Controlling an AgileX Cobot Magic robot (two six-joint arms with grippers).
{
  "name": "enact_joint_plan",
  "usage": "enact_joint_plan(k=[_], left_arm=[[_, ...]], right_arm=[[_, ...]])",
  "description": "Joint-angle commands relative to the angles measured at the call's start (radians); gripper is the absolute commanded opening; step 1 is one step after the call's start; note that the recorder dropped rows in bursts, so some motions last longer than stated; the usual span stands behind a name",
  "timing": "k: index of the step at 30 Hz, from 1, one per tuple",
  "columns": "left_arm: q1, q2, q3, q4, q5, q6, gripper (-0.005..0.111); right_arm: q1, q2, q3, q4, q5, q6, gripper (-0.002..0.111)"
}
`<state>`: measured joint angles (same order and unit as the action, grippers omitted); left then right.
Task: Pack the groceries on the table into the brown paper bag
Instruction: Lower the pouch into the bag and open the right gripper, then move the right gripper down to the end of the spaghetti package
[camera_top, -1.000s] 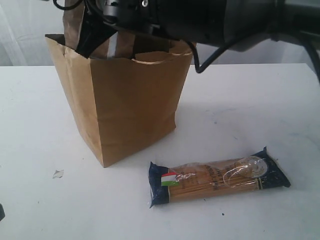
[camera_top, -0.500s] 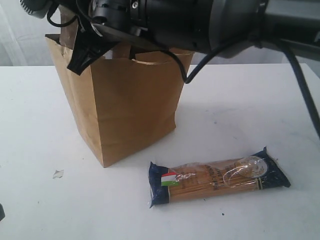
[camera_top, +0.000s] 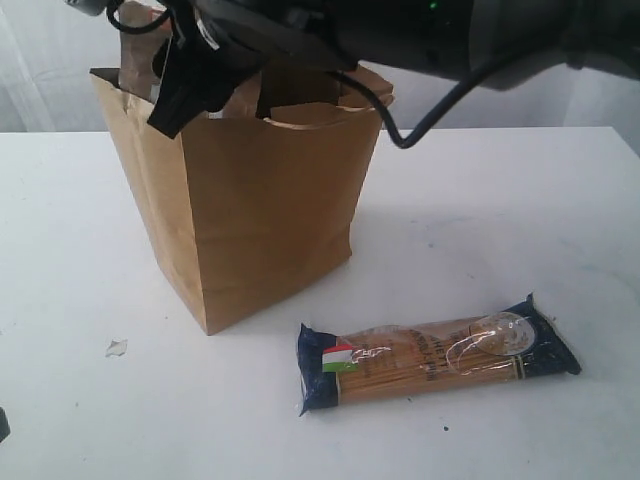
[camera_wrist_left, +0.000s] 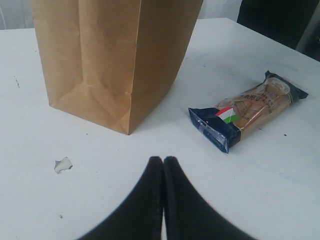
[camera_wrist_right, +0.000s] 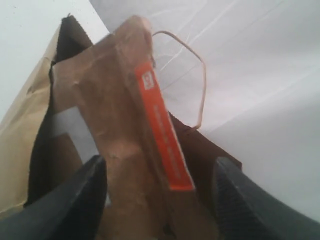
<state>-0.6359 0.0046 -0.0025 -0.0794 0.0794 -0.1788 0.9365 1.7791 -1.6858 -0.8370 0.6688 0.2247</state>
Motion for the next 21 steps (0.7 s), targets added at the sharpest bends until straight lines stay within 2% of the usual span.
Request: enact_joint_plan(k=[1,12,16,21], left_arm=[[-0.005,-0.005,0.002,-0.005,-0.004,0.001,0.000],[-0.005,-0.005,0.002,-0.005,-0.004,0.001,0.000],[-0.005,-0.005,0.002,-0.005,-0.004,0.001,0.000],[-0.005,-0.005,0.002,-0.005,-0.004,0.001,0.000]], right_arm=[[0.000,-0.028,0.000,-0.012,0.022,-0.004,0.058],[0.000,-0.113,0.000,-0.054,0.108,-0.004,0.058],[0.001,-0.183,0.000,-0.082,0.233,-0.007,0.058],[0.058,-0.288,0.000,-0.082,0.407,-0.093,0.058]])
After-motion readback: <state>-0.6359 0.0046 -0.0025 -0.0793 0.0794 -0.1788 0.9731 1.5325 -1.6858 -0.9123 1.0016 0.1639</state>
